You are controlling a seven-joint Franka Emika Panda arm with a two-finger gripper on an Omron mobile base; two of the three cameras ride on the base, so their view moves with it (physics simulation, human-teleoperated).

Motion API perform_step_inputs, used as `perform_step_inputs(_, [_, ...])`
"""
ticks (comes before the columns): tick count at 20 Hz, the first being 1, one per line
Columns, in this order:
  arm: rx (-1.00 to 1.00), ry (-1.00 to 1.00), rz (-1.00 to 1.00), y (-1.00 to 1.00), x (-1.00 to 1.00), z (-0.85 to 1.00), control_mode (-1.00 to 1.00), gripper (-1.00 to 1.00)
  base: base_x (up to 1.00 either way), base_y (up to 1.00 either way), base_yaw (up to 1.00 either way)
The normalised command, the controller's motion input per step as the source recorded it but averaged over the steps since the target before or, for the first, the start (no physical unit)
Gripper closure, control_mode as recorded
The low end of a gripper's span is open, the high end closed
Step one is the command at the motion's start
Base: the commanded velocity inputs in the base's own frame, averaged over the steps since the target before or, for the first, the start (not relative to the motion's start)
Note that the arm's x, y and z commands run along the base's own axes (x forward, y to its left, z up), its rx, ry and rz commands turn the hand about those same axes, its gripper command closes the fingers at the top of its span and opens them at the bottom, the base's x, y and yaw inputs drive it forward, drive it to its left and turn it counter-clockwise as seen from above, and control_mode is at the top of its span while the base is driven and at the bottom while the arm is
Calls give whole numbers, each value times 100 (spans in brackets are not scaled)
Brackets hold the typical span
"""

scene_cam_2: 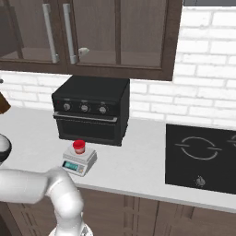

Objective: Pick the jam and place it on the digital scale for weighing, and close the cabinet.

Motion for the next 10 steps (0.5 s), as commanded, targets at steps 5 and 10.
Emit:
perform_step_inputs(5, [26,5,4,-93,100,16,-100,-100,0,0,0])
perform_step_inputs(10, [36,0,3,-100,99,25,-100,-100,0,0,0])
